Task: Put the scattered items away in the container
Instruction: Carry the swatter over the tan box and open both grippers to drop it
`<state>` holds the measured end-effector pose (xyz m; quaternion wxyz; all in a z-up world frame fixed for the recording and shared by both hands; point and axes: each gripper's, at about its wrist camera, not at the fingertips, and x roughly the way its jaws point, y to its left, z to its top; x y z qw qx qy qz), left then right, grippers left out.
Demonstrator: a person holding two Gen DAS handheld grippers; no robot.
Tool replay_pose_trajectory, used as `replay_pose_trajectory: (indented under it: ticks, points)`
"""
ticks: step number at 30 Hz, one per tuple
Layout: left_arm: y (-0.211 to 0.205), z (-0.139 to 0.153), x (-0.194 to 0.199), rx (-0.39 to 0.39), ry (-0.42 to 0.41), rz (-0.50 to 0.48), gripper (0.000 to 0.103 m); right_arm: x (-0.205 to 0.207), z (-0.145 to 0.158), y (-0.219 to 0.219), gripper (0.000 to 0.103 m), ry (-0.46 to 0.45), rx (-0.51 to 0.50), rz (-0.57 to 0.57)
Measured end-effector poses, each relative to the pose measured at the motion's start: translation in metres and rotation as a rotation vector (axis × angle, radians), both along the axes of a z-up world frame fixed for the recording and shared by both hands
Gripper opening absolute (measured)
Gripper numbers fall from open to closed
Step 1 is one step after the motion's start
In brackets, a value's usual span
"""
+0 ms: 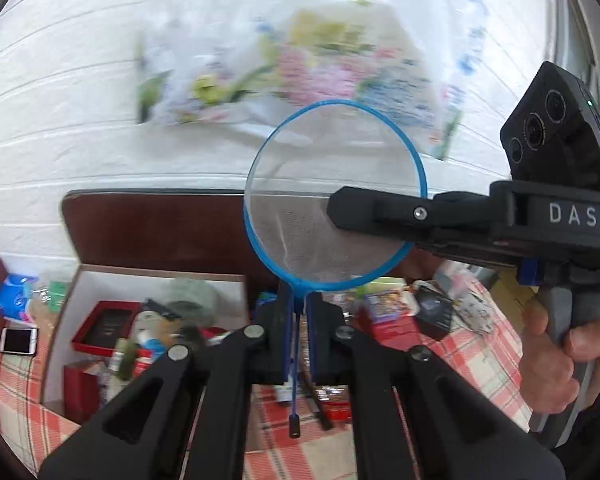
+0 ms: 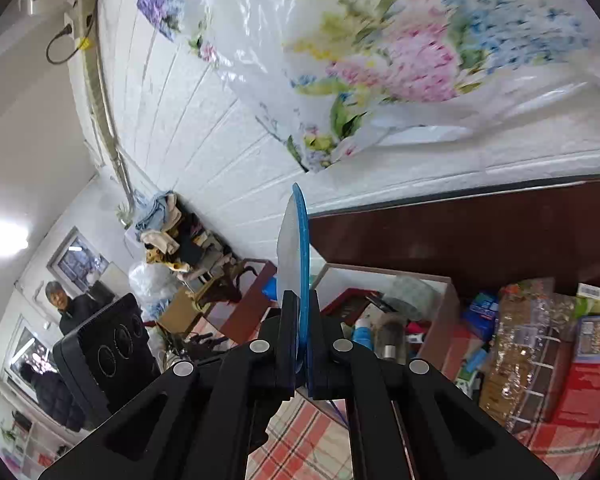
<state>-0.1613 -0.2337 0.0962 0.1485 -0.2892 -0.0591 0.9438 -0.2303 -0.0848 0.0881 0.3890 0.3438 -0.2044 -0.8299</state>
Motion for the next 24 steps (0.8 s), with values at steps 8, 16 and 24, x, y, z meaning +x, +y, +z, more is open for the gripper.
replay_pose_trajectory:
  ticks: [8,16,24]
  points:
    - [-0.091,-0.050,-0.029,0.041,-0.055,0.136,0.006,-0.050,-0.045,-0.104,0.004,-0.044,0.055,0.113]
    - [-0.103,-0.090,-0.047,-0.073,-0.116,0.254,0.021,-0.076,-0.100,-0.134,0.007,-0.117,0.150,0.093]
    - [-0.122,-0.096,-0.048,-0.209,-0.096,0.489,0.103,-0.081,-0.110,-0.141,0.103,-0.065,0.311,-0.006]
